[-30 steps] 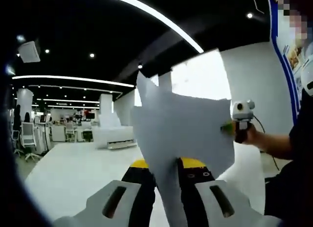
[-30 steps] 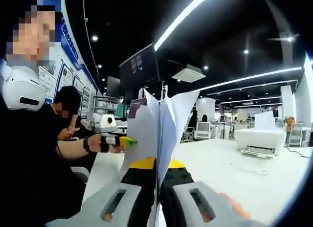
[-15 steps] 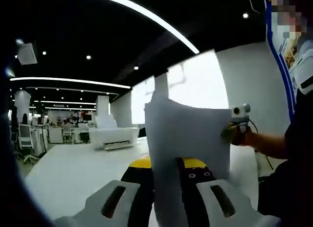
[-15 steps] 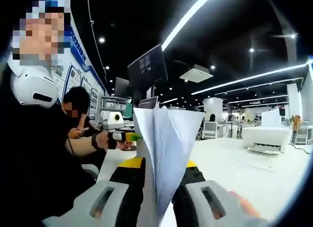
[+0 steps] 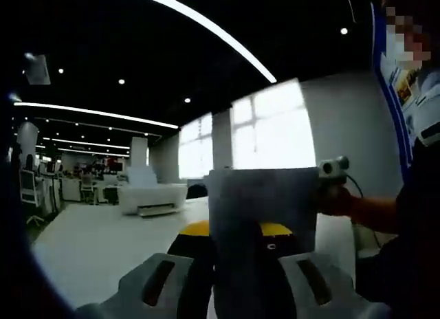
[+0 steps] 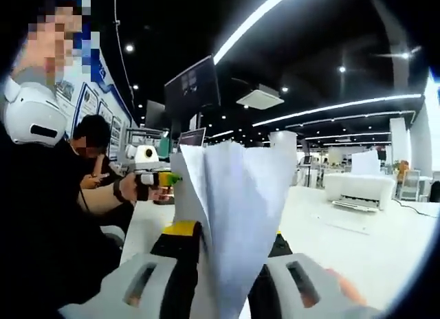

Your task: Organize the stack of printing papers by aligning and flattening the scattered papers on the table

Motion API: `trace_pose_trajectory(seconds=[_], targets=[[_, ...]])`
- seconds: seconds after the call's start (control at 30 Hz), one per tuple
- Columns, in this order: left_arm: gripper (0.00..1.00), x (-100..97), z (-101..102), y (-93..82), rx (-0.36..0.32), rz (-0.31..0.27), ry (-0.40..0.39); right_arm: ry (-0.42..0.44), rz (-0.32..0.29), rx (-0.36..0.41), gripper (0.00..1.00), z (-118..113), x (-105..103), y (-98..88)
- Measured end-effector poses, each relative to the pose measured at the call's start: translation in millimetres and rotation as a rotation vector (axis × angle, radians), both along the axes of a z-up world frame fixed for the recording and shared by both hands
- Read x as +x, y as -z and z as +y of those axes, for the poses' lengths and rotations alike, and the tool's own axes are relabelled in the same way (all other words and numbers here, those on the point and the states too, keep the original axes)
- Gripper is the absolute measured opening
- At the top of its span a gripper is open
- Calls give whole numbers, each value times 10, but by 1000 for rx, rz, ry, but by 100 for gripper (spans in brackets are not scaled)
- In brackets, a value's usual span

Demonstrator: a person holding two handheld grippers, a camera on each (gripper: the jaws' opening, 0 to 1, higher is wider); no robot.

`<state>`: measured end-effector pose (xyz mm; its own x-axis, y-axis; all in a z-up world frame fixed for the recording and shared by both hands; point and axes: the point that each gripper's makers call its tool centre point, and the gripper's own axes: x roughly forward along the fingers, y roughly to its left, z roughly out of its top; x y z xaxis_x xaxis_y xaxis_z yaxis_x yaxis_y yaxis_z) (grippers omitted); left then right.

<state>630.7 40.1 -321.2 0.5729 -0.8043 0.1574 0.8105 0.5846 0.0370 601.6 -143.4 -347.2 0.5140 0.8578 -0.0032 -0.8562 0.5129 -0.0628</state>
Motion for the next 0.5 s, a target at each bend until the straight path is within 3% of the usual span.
trace_pose_trajectory(seconds=[0.03,0.13,0.33,0.4,0.43,0.5], targets=[[21,1,-2,-15,-2,0,-1,0,-6,-5,0,15,1,-8],[8,-5,-24,-115,11,-28,3,5,-44,-13,0,65,27,-90],[10,-28,18,-370,-25,-116,-27,7,-120,-21,0,86,147,-259],[21,-16,35,-298,-34,-99,-39,39,-91,-40,16,61,222,-170],[27,4,47,-210,-32,-67,-51,57,-27,-40,28,58,244,-60],[27,22,50,-63,-9,-37,-51,66,3,-44,31,40,260,20]])
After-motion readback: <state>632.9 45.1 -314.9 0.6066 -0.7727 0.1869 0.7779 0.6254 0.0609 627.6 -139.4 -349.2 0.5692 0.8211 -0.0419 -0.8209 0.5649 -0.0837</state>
